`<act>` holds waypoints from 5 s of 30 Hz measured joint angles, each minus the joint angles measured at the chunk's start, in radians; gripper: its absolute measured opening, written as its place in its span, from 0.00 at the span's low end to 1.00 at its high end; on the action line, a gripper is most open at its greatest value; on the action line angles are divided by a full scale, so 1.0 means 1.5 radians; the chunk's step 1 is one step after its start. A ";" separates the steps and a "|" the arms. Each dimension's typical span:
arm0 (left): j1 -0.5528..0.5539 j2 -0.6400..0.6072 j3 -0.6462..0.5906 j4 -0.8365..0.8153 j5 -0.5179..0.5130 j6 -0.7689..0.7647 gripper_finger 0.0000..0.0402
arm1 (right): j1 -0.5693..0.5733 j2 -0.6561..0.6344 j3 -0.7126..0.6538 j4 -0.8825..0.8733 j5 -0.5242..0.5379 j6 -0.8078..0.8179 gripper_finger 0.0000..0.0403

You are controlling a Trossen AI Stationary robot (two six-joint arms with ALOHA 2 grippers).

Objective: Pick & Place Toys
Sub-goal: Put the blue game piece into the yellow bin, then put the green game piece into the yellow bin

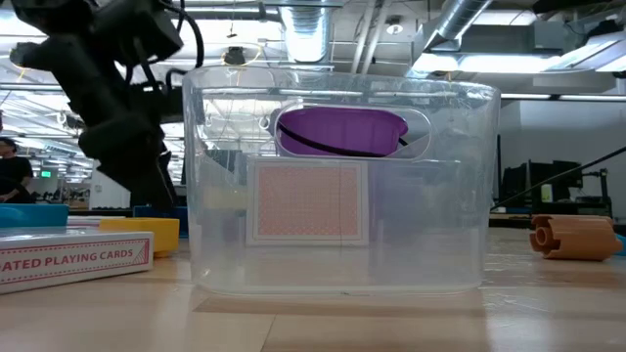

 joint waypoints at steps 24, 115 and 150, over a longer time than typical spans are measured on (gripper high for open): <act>0.035 -0.029 -0.078 0.104 0.101 0.040 0.78 | 0.000 0.000 0.000 0.035 -0.017 -0.051 0.99; 0.503 0.259 0.331 -0.001 0.364 0.611 0.64 | 0.001 0.000 0.000 0.035 -0.035 -0.051 0.99; 0.499 0.207 0.331 0.011 0.372 0.613 0.77 | 0.001 0.000 0.000 0.035 -0.041 -0.051 0.99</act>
